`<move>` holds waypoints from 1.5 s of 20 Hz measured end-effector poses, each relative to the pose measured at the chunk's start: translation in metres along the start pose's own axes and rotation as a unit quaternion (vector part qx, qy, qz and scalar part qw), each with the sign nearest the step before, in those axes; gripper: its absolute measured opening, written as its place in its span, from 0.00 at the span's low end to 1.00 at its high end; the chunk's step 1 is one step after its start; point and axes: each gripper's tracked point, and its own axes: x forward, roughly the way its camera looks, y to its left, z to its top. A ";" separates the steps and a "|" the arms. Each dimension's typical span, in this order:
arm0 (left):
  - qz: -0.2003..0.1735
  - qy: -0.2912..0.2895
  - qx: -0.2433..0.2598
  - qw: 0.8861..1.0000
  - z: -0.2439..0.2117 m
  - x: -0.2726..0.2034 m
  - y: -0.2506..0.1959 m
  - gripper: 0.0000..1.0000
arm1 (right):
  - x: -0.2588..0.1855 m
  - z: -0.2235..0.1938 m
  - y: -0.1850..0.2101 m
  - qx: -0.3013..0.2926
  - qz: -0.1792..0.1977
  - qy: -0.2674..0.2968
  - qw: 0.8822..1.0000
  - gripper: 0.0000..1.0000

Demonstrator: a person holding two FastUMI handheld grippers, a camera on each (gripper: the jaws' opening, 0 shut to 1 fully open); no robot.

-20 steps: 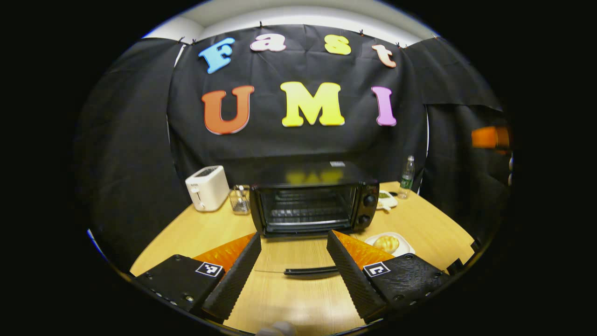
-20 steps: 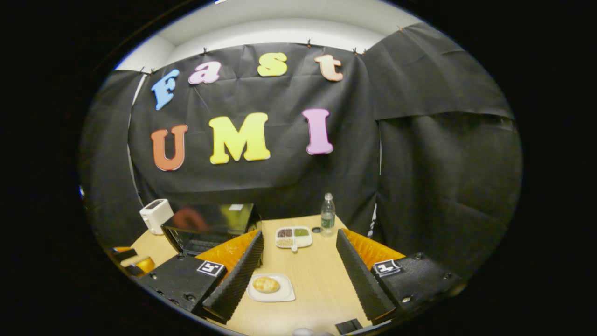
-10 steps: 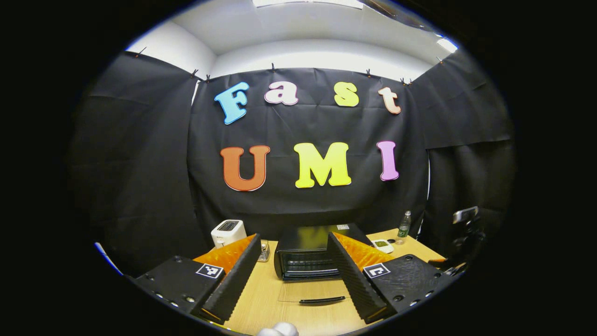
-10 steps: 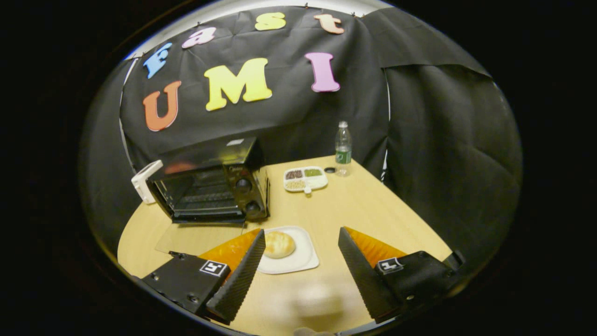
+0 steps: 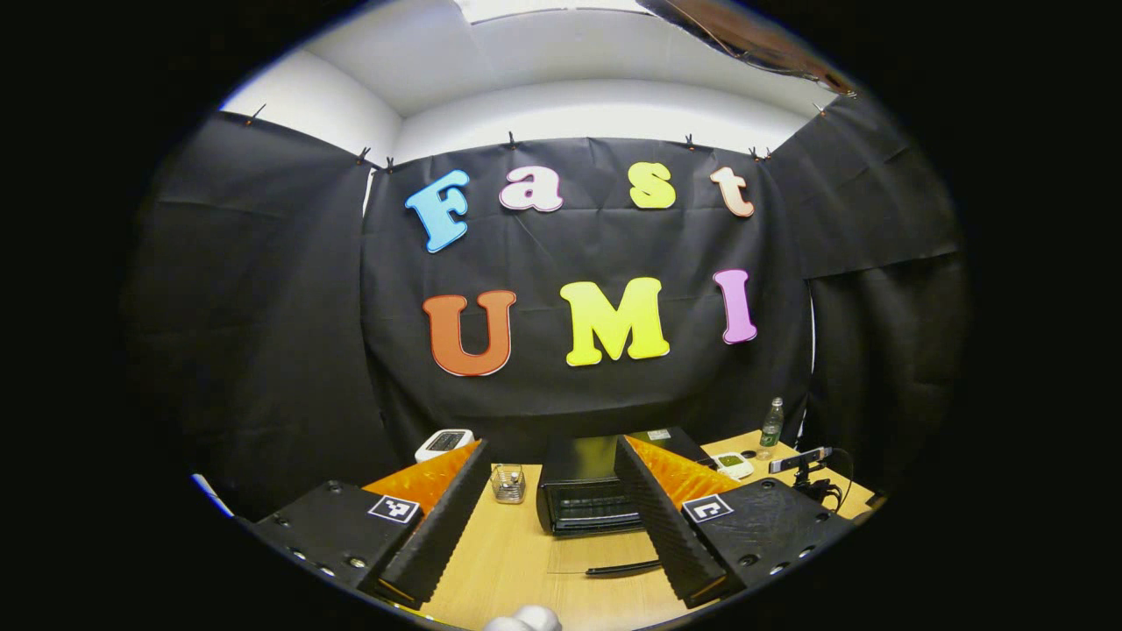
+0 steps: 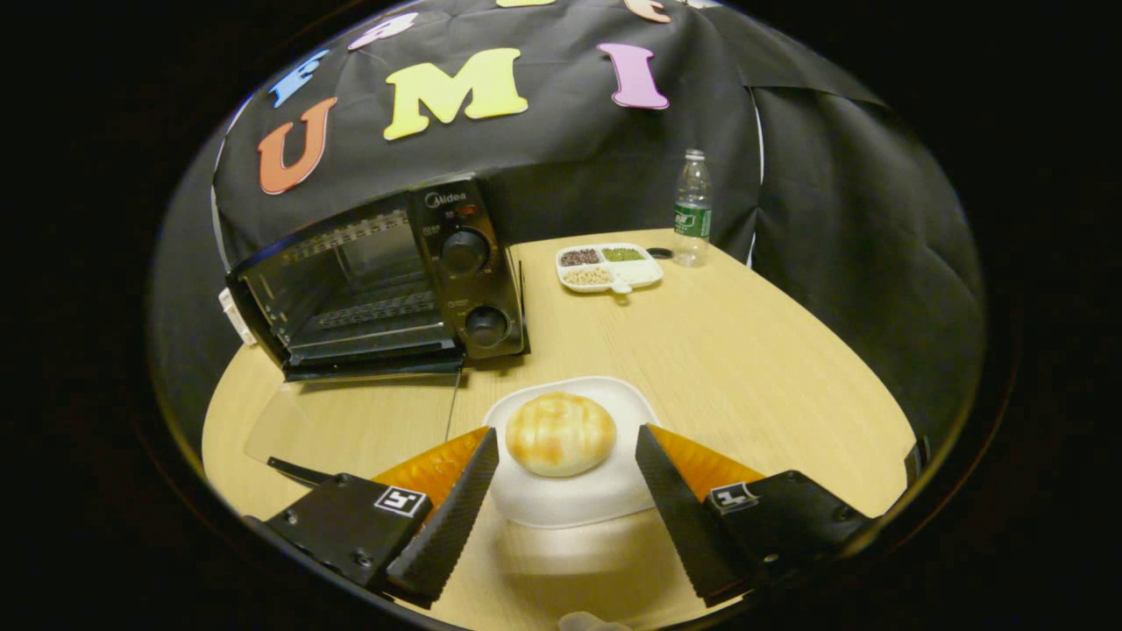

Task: Open the electric oven with the left hand, put the food in, and close the electric oven.

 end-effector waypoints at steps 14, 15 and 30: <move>0.011 0.023 -0.002 1.000 -0.015 0.000 0.016 0.87 | 0.044 -0.009 0.006 -0.007 -0.005 0.028 1.000 1.00; 0.012 0.026 -0.001 1.000 -0.016 0.000 0.016 0.90 | 0.046 -0.012 0.007 -0.009 -0.005 0.030 0.999 1.00; 0.007 0.044 0.010 0.999 -0.030 -0.006 0.027 0.84 | 0.002 0.045 0.100 0.280 0.204 -0.005 0.938 0.70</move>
